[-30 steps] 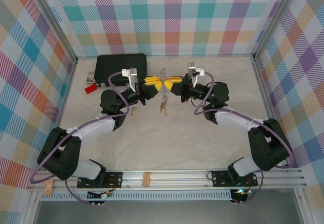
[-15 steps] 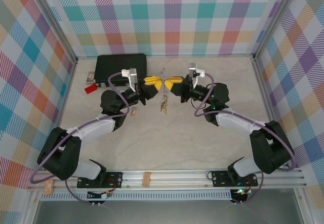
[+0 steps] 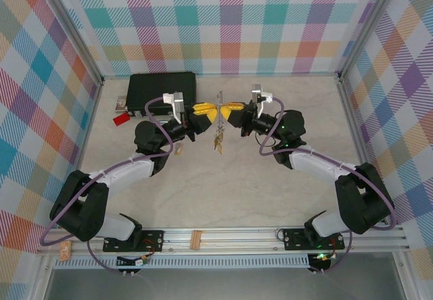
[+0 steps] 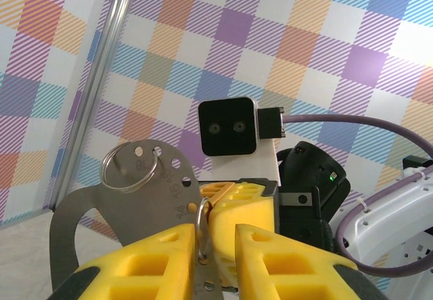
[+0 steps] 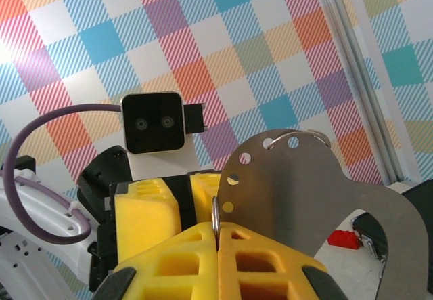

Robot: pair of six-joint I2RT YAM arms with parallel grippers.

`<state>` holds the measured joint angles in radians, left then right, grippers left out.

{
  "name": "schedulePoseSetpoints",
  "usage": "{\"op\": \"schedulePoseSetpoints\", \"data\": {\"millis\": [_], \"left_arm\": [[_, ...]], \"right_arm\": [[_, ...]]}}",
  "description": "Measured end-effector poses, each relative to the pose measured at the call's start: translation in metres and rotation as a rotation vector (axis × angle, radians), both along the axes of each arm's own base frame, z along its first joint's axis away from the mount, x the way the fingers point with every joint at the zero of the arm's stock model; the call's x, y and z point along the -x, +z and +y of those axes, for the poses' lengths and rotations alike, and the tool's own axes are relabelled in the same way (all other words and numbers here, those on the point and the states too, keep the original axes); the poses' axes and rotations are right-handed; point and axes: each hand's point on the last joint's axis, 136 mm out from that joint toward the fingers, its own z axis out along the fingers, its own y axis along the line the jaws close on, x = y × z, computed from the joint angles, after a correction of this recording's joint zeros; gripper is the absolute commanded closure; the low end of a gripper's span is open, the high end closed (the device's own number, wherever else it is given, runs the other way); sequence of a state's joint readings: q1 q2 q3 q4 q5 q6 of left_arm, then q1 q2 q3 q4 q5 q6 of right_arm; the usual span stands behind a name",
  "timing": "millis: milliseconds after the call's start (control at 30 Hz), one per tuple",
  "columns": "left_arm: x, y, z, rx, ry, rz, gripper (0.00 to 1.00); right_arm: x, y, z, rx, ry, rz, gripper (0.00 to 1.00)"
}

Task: Put the keys on the keyring

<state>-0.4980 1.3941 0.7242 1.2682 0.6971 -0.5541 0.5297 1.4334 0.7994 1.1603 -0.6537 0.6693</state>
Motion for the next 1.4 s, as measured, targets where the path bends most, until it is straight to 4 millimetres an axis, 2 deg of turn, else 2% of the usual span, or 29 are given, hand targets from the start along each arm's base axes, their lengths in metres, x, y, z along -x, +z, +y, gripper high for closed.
{"op": "schedulePoseSetpoints", "data": {"millis": [300, 433, 500, 667, 700, 767, 833, 967, 1200, 1400], "left_arm": [[0.002, -0.005, -0.004, -0.011, -0.026, 0.009, 0.84], [0.000, -0.007, -0.006, -0.015, -0.033, 0.015, 0.92], [0.000, -0.006, -0.006, -0.014, -0.033, 0.015, 1.00], [0.001, -0.005, -0.006, -0.012, -0.036, 0.011, 1.00], [0.001, -0.005, -0.006, -0.013, -0.037, 0.010, 1.00], [0.002, -0.006, -0.006, -0.015, -0.039, 0.006, 1.00], [0.003, -0.007, -0.007, -0.024, -0.046, 0.002, 1.00], [0.004, -0.017, -0.010, -0.072, -0.056, 0.014, 1.00], [0.004, -0.025, -0.013, -0.231, -0.021, 0.007, 1.00], [0.004, -0.023, -0.012, -0.413, 0.053, -0.026, 1.00]], "right_arm": [[0.006, -0.004, 0.003, 0.023, 0.036, 0.000, 1.00], [0.007, -0.005, 0.003, 0.026, 0.044, -0.001, 1.00], [0.007, -0.005, 0.003, 0.027, 0.046, -0.002, 1.00], [0.008, -0.004, 0.003, 0.025, 0.049, -0.008, 1.00], [0.009, -0.004, 0.003, 0.025, 0.050, -0.008, 0.98], [0.009, -0.004, 0.003, 0.028, 0.052, -0.006, 0.83], [0.009, -0.006, 0.003, 0.043, 0.045, -0.006, 0.65], [0.010, -0.014, 0.000, 0.113, 0.019, 0.006, 0.61], [0.027, -0.025, -0.016, 0.278, -0.054, -0.043, 0.60], [0.031, -0.053, -0.023, 0.415, -0.088, -0.038, 0.60]]}}
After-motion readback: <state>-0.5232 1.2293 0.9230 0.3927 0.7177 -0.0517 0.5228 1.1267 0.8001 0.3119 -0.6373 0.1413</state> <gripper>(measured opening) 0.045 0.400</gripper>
